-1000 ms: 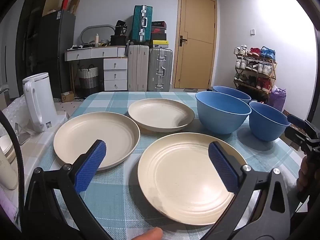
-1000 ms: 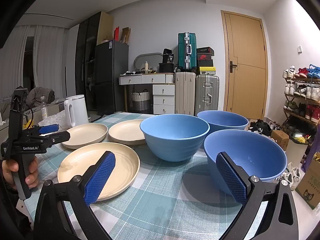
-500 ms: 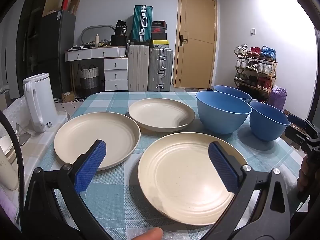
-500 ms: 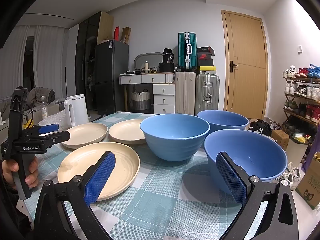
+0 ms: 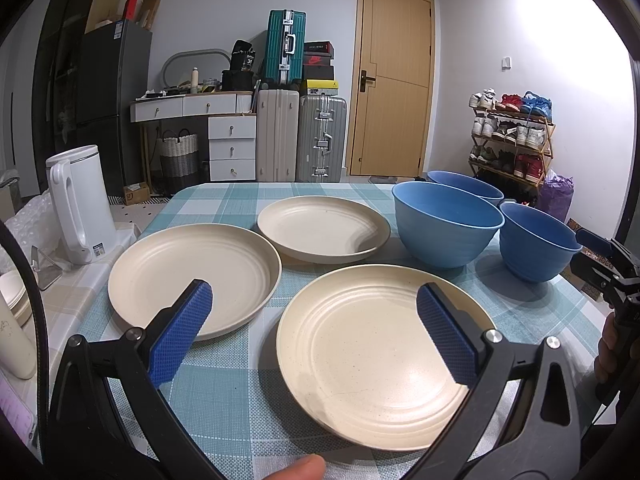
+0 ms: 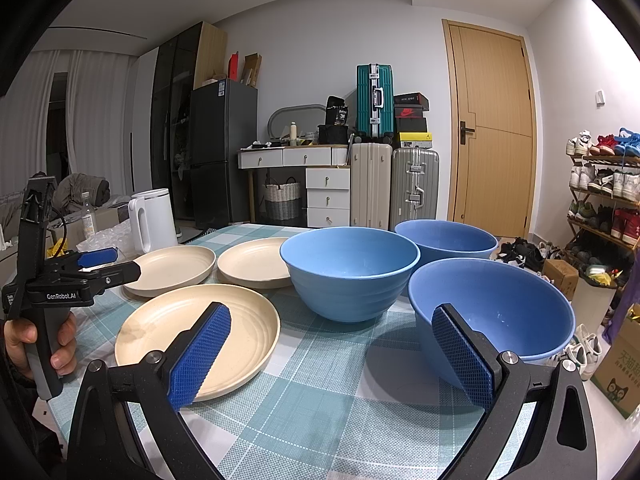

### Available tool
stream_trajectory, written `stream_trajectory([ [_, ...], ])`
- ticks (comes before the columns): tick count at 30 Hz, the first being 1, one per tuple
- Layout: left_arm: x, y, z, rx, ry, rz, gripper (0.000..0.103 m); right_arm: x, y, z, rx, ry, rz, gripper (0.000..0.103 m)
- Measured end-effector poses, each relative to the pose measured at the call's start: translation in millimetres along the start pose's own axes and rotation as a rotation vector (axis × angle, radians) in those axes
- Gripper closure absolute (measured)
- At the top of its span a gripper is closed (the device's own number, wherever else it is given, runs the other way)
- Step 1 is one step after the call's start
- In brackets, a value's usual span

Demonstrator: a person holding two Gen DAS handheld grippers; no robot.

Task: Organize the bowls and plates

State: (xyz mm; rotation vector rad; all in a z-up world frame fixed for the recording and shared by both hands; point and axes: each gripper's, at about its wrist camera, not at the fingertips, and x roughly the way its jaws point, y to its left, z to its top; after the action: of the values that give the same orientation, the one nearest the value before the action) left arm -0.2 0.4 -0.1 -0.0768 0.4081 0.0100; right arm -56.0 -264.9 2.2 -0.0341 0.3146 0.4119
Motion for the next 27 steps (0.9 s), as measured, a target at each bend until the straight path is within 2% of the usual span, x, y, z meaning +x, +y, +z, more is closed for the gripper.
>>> stream_trajectory([
  [27,-0.4,-0.2,-0.1,0.001,0.001,0.002,0.001,-0.1,-2.4,-0.1,0.0,0.001,0.0,0.0],
])
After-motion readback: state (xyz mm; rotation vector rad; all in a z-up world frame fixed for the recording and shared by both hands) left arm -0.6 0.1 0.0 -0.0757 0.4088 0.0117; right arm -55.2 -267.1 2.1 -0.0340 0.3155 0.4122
